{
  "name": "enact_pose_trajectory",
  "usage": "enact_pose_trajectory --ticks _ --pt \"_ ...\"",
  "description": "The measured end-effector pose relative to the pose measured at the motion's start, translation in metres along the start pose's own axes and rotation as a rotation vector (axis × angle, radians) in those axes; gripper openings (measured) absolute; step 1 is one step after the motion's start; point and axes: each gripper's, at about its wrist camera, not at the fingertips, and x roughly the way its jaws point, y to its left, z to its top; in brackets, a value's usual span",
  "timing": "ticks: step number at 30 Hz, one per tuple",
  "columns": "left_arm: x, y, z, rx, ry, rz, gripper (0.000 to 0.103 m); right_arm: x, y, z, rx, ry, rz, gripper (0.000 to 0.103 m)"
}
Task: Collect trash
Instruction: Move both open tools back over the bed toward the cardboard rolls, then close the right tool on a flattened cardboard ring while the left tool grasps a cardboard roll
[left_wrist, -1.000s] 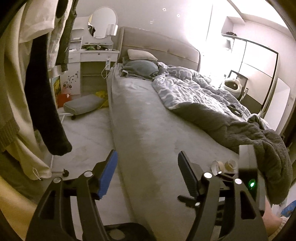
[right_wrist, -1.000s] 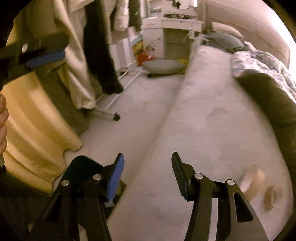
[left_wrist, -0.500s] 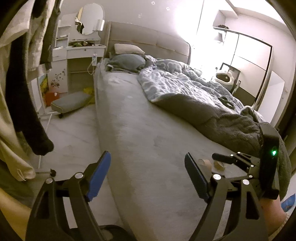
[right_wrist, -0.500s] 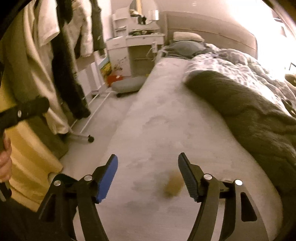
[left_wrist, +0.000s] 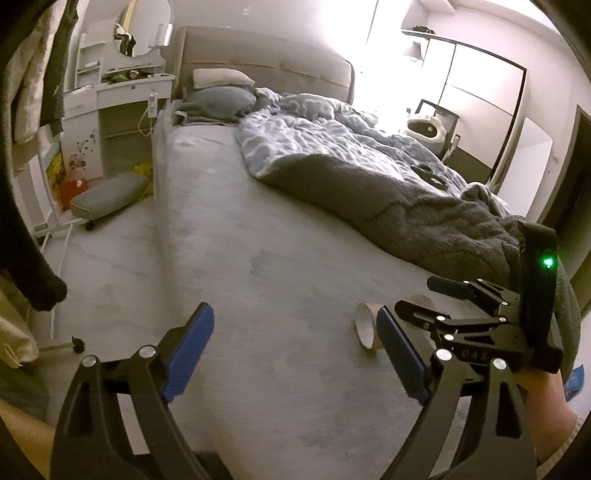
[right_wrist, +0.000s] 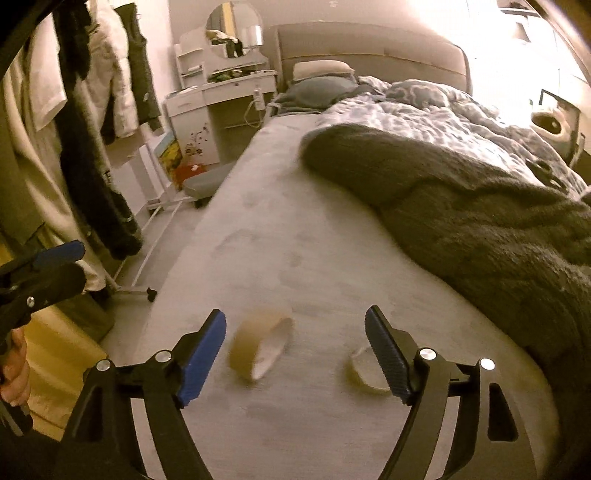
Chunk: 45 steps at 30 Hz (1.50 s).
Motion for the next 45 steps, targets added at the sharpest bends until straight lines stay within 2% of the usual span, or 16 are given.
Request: enact_pose_trajectory --ticks 9,20,22,23,25,30,37,45 --pt "0.030 -0.012 -0.003 -0.040 0.056 -0.071 0.093 0.011 -0.032 -0.011 0.062 0.032 -0.042 0.085" --pt "0.065 -0.041 -0.013 -0.003 0.123 -0.101 0.094 0.033 -0.061 -0.027 0.111 0.109 -0.053 0.085" --pt "0.071 -0.048 -0.017 0.019 0.135 -0.100 0.094 0.035 -0.062 -0.028 0.104 0.116 -0.047 0.070" --pt "0.073 -0.050 -0.018 0.025 0.137 -0.099 0.094 0.036 -0.062 -0.029 0.098 0.123 -0.045 0.068" --pt "0.078 -0.055 -0.020 0.039 0.143 -0.099 0.094 0.036 -0.062 -0.029 0.095 0.123 -0.034 0.057" --pt "0.087 -0.066 -0.026 0.073 0.149 -0.104 0.094 0.030 -0.067 -0.029 0.102 0.118 -0.010 0.053" --pt "0.096 -0.073 -0.028 0.092 0.117 -0.084 0.087 0.015 -0.077 -0.028 0.127 0.083 0.002 0.053" --pt "0.113 -0.079 -0.028 0.077 0.111 -0.070 0.064 0.003 -0.087 -0.027 0.164 0.049 0.018 0.053"
